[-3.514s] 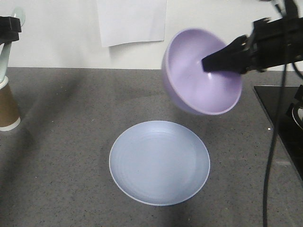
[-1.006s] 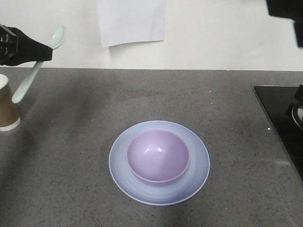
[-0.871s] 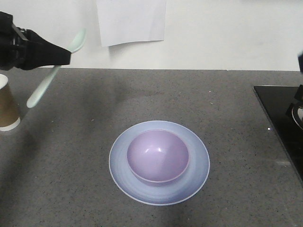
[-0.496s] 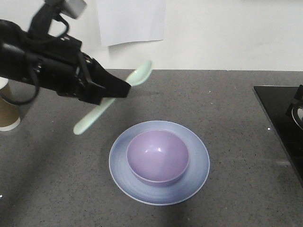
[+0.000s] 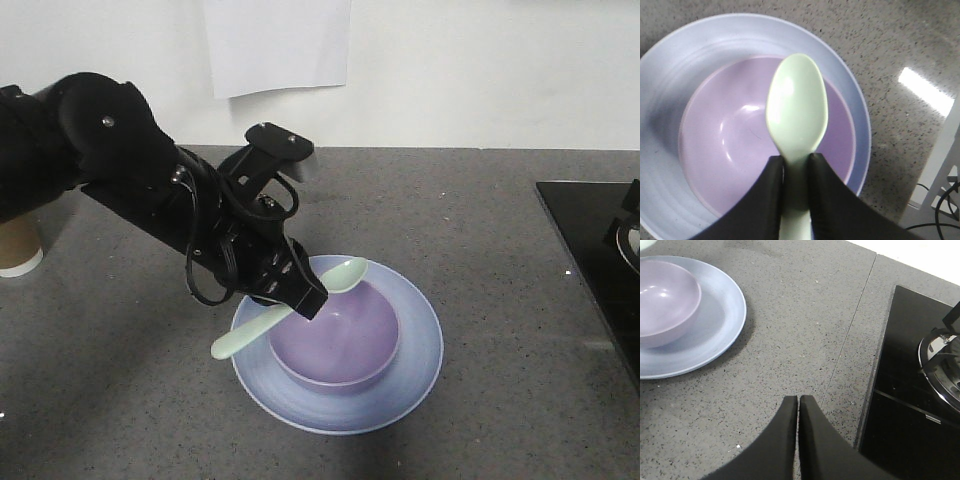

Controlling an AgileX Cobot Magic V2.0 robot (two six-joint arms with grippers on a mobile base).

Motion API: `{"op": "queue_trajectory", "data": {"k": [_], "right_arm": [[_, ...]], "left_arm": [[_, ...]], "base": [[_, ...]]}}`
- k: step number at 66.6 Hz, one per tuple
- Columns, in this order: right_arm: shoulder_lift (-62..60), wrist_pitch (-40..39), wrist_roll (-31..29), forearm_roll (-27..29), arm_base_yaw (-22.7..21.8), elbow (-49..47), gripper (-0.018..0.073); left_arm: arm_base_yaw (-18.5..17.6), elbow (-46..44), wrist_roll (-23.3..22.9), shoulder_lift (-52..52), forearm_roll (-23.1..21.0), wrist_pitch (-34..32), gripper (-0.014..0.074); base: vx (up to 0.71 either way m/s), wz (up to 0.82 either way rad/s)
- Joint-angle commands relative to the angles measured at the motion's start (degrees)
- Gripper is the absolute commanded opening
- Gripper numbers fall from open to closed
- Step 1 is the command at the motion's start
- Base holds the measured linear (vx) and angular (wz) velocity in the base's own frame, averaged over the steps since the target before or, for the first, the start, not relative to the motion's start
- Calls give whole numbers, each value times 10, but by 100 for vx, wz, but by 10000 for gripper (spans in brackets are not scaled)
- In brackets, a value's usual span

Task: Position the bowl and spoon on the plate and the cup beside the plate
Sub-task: 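Move the left gripper over the bowl and lower the spoon into it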

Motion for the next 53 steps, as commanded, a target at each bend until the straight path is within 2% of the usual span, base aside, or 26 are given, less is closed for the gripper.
{"op": "queue_trajectory", "data": {"k": [1, 38, 53], "right_arm": [[2, -40, 3, -13, -5, -14, -3], [2, -41, 2, -13, -5, -14, -3], [2, -41, 2, -13, -5, -14, -3]], "left_arm": [[-6, -15, -9, -8, -10, -20, -8], [-6, -15, -10, 41, -10, -48, 8], [-6, -15, -11, 41, -14, -47, 104]], "base": [[0, 0], [0, 0], [0, 0]]}}
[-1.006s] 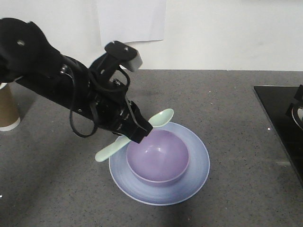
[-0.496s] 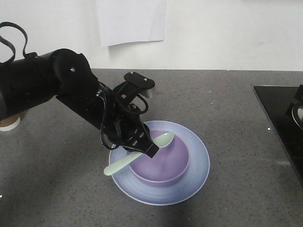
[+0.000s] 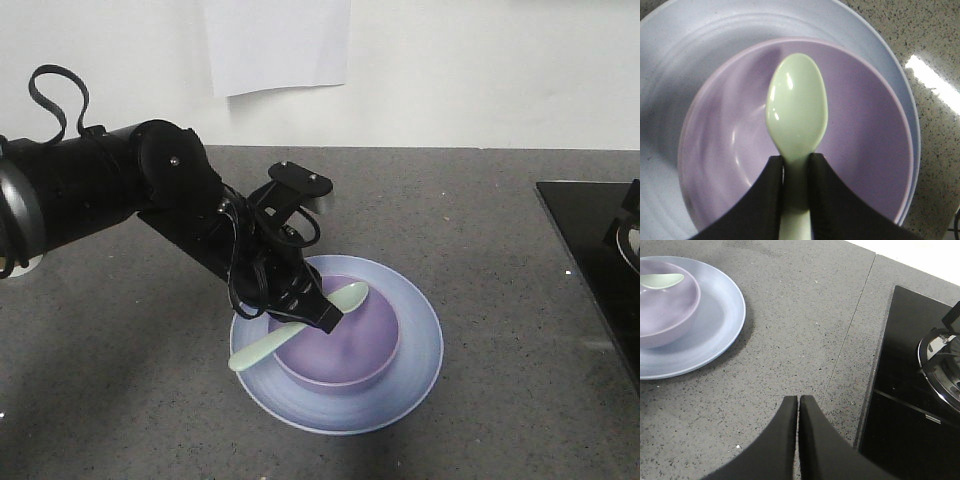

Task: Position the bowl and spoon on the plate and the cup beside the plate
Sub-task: 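Move the left gripper over the bowl and lower the spoon into it, then release the pale green spoon in the bowl and lift the left gripper away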

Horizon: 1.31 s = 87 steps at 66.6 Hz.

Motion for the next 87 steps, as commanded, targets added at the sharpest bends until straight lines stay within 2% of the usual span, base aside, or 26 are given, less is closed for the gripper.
{"op": "queue_trajectory", "data": {"k": [1, 23, 35, 43, 46, 48, 55, 65, 71, 77, 87], "right_arm": [[2, -41, 1, -12, -5, -14, -3], [2, -41, 1, -11, -5, -14, -3], [2, -41, 1, -11, -5, -14, -3], [2, -41, 1, -11, -5, -14, -3], [2, -41, 1, -11, -5, -14, -3], [2, -41, 1, -11, -5, -14, -3], [2, -41, 1, -11, -5, -14, -3], [2, -41, 1, -11, -5, -14, -3], [2, -41, 1, -10, -5, -14, -3], [2, -41, 1, -9, -5, -14, -3], [2, -42, 1, -8, -5, -14, -3]], "left_arm": [[-4, -15, -5, -28, -23, -14, 114], [-4, -15, -6, -28, -23, -15, 333], [-4, -36, -6, -33, -22, 7, 356], [-4, -87, -7, -48, -11, 38, 356], [-4, -116, -20, -58, 5, 51, 356], [-4, -133, -33, -65, 23, 58, 356], [-4, -193, -100, -94, 136, 81, 354], [-4, -233, -217, -146, 373, 130, 354], [-2, -233, -265, -175, 500, 165, 354], [18, -233, -293, -207, 561, 180, 354], [83, -233, -317, -264, 601, 179, 354]], "base": [[0, 0], [0, 0], [0, 0], [0, 0], [0, 0], [0, 0], [0, 0], [0, 0], [0, 0], [0, 0], [0, 0]]}}
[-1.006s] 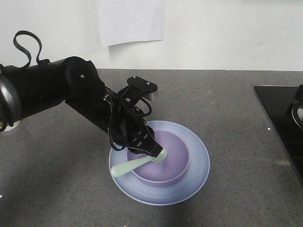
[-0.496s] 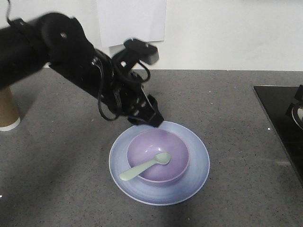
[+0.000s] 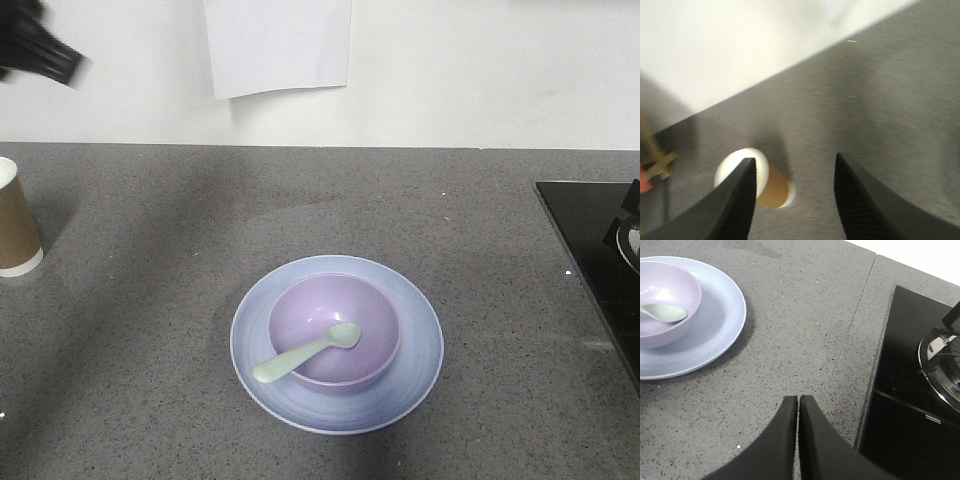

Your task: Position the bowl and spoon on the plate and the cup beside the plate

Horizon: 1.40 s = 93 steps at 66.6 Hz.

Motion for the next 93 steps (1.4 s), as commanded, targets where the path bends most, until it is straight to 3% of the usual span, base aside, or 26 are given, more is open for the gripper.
{"op": "queue_trajectory", "data": {"k": [1, 15, 33, 41, 56, 60, 74, 93], "right_arm": [[2, -42, 1, -9, -5, -14, -3], [2, -42, 1, -8, -5, -14, -3], [2, -43, 1, -8, -5, -14, -3], [2, -43, 1, -7, -5, -14, -3], [2, -41, 1, -6, -5, -14, -3], [2, -41, 1, -6, -5, -14, -3], [2, -41, 1, -6, -5, -14, -3], [2, -41, 1, 4, -5, -14, -3]], "left_arm": [[37, -15, -20, -51, 43, -10, 354], [141, -15, -24, -105, 78, -12, 354], [245, -15, -33, -89, 53, -56, 354], [297, -15, -34, -54, -1, -85, 354], [387, -15, -4, 34, -182, -131, 354], [405, -15, 12, 59, -211, -135, 354], [433, -15, 53, 139, -294, -128, 354], [433, -15, 68, 195, -299, -116, 354]], "base": [[0, 0], [0, 0], [0, 0], [0, 0], [0, 0], [0, 0], [0, 0], [0, 0]]}}
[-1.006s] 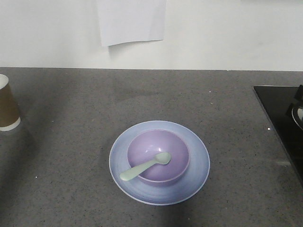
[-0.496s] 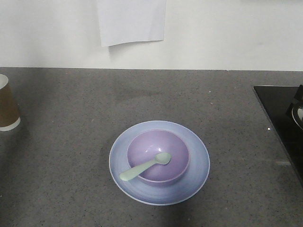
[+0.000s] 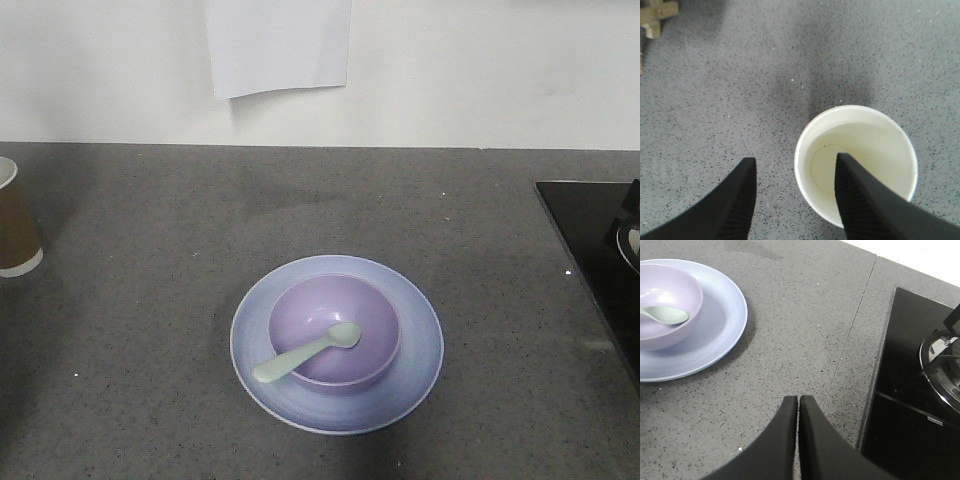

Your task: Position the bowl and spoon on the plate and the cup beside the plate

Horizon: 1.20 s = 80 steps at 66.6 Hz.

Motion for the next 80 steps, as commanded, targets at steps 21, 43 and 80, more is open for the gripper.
{"op": "queue_trajectory", "data": {"k": [21, 43, 80], "right_arm": [[2, -37, -1, 14, -5, -14, -3], [2, -36, -1, 14, -5, -14, -3], [2, -34, -1, 14, -5, -14, -3]], "left_arm": [[2, -14, 8, 10, -6, -18, 354], [2, -14, 10, 57, -6, 0, 354], [2, -14, 11, 82, -6, 2, -10]], "base": [[0, 0], [0, 0], [0, 0]]}}
